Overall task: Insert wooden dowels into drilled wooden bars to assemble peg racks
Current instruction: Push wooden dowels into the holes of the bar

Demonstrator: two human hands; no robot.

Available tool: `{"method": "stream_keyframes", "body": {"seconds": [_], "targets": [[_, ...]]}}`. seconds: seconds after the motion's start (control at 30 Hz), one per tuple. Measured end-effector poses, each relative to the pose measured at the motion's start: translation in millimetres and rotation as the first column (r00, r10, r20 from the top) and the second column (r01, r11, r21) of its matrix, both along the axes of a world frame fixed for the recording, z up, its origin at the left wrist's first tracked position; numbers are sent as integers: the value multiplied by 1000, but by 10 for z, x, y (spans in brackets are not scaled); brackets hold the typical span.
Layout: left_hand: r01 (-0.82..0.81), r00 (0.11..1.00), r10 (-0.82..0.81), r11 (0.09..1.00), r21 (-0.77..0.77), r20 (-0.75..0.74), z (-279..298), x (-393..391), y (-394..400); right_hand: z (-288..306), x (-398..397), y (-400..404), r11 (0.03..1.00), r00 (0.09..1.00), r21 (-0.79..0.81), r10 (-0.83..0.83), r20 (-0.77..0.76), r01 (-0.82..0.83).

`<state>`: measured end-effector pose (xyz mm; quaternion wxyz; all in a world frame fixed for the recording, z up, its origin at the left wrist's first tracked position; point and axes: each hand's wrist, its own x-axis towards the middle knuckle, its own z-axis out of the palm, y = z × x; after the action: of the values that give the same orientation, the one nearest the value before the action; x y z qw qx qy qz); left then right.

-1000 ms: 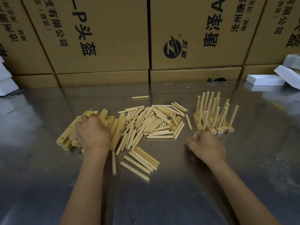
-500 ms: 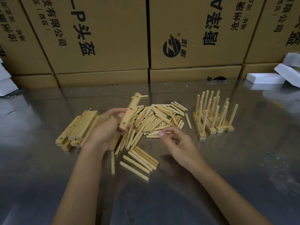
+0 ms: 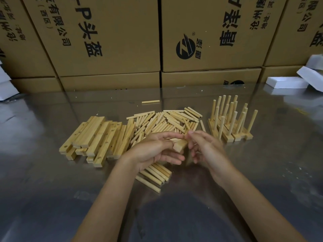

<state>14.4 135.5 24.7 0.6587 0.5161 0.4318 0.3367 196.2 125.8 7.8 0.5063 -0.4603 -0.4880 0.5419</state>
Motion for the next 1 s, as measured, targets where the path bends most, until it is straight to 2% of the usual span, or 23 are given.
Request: {"method": "stream_keyframes", "body": {"seconds": [0.1,0.23,0.3,0.4,0.5,0.6,0.67,0.73,0.77,0.8,0.83,0.9,0.97,1.0], "targets": [[-14,999,14,1000,9,-40,-21,33,-4,-17,-25,-4,1000,990,14,-22,137,20],[7,1000,-6,999,46,-21,-11,70,-18,-7,-44,-14,997,951,76,-40,307,17],[-20,999,23,996,84,-25,-24,78,-6,-3,-56,-14,995,961,96,-60,270,35],[-148,989,146,976,160,24,-43,108,24,36,-63,-46,985,987,166,-71,144,47],[-279,955,264,954,108,135,-39,105,50,62,-98,-109,953,987,275,92,129,-125],[-177,978,167,982,68,126,-32,51,62,53,-151,-169,921,951,239,285,119,-306],[-237,966,227,969,75,127,-30,43,70,39,-196,-186,916,940,212,328,95,-341],[-413,905,401,908,72,139,-17,60,84,-19,-254,-179,940,962,202,271,40,-274],[-496,864,485,866,64,138,-20,61,95,-68,-290,-171,952,978,226,192,76,-205],[-569,818,560,820,54,131,-27,48,109,-137,-330,-157,951,980,279,81,179,-130],[-630,773,622,775,41,124,-35,17,120,-211,-374,-141,938,950,336,-29,312,-81],[-698,709,693,716,-10,130,-29,-82,132,-339,-460,-103,910,801,403,-166,576,-101],[-697,701,696,715,-60,156,11,-172,138,-399,-503,-66,886,608,425,-237,758,-184],[-678,714,679,731,-73,172,29,-210,143,-401,-502,-39,886,556,416,-245,794,-203]]}}
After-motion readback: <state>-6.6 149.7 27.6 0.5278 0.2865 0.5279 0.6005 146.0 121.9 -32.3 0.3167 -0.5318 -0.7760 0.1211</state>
